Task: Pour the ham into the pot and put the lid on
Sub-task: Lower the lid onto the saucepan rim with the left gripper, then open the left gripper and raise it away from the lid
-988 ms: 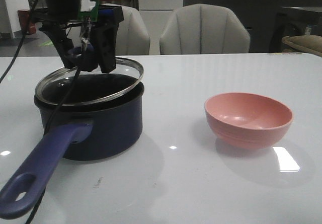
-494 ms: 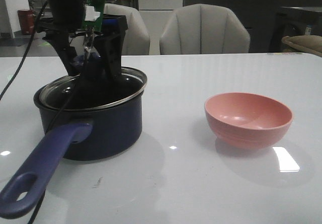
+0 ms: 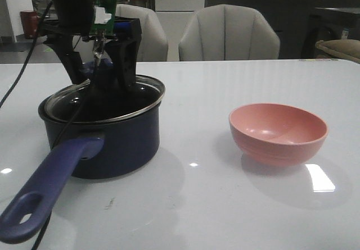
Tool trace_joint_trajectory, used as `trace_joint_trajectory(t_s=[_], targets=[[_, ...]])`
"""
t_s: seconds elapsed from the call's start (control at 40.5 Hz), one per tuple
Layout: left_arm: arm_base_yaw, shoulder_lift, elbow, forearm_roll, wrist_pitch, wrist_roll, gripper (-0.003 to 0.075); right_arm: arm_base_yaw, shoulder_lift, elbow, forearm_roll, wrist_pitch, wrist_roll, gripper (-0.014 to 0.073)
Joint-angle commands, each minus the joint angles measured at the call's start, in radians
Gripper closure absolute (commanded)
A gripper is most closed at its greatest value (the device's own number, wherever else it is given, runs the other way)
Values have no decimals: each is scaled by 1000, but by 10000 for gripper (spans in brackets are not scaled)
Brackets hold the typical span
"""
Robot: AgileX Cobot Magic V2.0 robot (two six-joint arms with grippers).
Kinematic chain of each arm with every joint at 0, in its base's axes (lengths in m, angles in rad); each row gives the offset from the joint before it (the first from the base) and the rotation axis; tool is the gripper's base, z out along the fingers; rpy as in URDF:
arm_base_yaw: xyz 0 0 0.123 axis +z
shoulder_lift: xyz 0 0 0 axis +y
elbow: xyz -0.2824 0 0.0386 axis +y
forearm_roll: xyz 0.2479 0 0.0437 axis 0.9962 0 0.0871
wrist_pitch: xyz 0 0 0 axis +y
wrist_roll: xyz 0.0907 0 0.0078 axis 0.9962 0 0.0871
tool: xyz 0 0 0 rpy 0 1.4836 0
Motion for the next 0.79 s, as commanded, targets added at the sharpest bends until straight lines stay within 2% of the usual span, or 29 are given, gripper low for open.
trace_joint_trajectory(t_s=[0.0,0.42,0.766], targets=[[-6,-64,-27,13,35,-5,67,0,11,-28,13,-72,-10,456],[-12,-87,-27,50,35,-5,67,0,11,-28,13,-72,-10,456],[-12,-230,-27,27,35,-5,82,0,11,-28,13,-72,-10,456]])
